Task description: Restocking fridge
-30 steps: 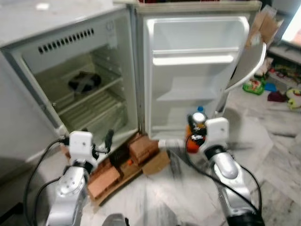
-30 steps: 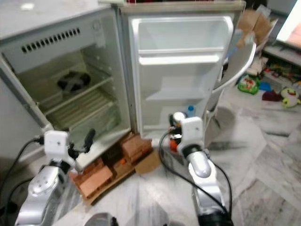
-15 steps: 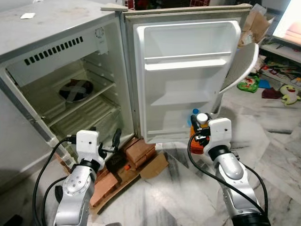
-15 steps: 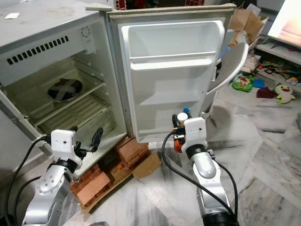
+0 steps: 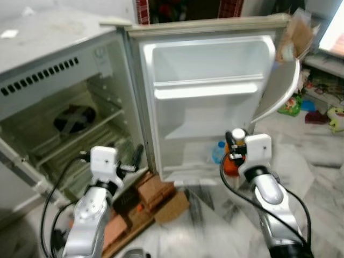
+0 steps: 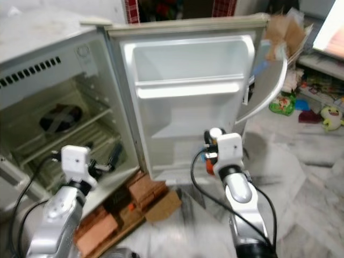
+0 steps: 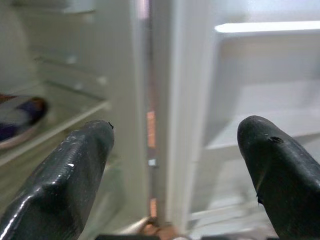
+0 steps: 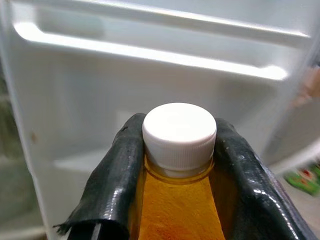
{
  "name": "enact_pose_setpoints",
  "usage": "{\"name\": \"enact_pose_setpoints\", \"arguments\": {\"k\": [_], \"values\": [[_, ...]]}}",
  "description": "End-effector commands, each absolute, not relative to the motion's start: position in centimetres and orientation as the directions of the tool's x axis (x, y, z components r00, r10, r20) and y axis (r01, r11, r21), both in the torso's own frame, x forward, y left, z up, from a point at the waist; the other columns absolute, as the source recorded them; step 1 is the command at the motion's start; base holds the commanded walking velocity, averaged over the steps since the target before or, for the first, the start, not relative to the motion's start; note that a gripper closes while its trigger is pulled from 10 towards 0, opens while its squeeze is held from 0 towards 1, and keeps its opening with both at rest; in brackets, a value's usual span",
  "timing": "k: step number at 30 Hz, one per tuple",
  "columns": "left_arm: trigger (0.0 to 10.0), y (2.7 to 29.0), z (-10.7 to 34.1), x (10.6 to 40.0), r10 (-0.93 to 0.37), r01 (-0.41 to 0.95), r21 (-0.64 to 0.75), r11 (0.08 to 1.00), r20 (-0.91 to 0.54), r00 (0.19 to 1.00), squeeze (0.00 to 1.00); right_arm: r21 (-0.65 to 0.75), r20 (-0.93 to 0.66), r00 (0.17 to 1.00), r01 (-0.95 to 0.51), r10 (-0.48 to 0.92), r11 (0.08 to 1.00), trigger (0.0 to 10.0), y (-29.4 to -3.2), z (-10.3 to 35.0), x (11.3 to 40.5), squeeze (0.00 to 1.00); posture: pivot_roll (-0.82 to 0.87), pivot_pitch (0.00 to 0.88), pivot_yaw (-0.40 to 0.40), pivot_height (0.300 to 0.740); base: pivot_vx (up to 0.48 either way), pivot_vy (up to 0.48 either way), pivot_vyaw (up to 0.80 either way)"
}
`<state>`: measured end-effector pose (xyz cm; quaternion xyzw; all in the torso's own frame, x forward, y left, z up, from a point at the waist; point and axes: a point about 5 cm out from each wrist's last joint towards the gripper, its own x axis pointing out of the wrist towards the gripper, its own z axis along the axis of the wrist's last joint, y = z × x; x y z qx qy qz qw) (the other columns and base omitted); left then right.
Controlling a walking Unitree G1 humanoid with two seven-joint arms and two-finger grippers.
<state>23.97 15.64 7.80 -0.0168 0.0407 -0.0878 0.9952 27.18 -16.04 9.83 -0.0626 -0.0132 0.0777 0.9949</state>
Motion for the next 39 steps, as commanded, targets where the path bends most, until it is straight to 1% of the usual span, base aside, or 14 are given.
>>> {"name": "enact_pose_setpoints", "arguments": {"k": [1, 6, 11, 28, 39], "values": [[10.0, 15.68, 8.0, 24.2, -0.17, 0.168, -0.038, 0.985, -0.073, 0.983, 0.0, -0.129, 0.041, 0.982, -0.179, 0.186, 0.975, 10.0, -15.56, 10.35, 27.2, 0.0, 0.05, 0.0, 0.002, 0.74, 0.289, 0.281, 0.0], [10.0, 15.7, 7.93, 24.19, -0.166, 0.163, -0.041, 0.986, -0.078, 0.983, 0.0, -0.125, 0.036, 0.981, -0.183, 0.189, 0.975, 10.0, -15.58, 10.24, 27.15, 0.0, 0.05, 0.0, 0.001, 0.74, 0.256, 0.385, 0.0], [10.0, 15.68, 7.91, 24.17, -0.167, 0.165, -0.038, 0.986, -0.078, 0.983, 0.0, -0.123, 0.031, 0.981, -0.186, 0.191, 0.975, 10.0, -15.56, 10.12, 27.12, 0.0, 0.05, 0.0, 0.0, 0.74, 0.096, 0.418, 0.0], [10.0, 15.48, 7.85, 24.33, -0.174, 0.172, -0.026, 0.985, -0.072, 0.982, 0.0, -0.106, 0.029, 0.98, -0.193, 0.197, 0.976, 10.0, -15.55, 10.0, 27.37, 0.0, 0.05, 0.0, -0.001, 0.74, 0.0, 0.0, 0.0], [10.0, 15.28, 7.92, 24.36, -0.188, 0.187, -0.025, 0.982, -0.062, 0.98, 0.0, -0.112, 0.033, 0.98, -0.193, 0.198, 0.975, 10.0, -15.58, 10.1, 27.55, 0.0, 0.05, 0.0, -0.001, 0.74, 0.399, 0.0, 0.0]]}}
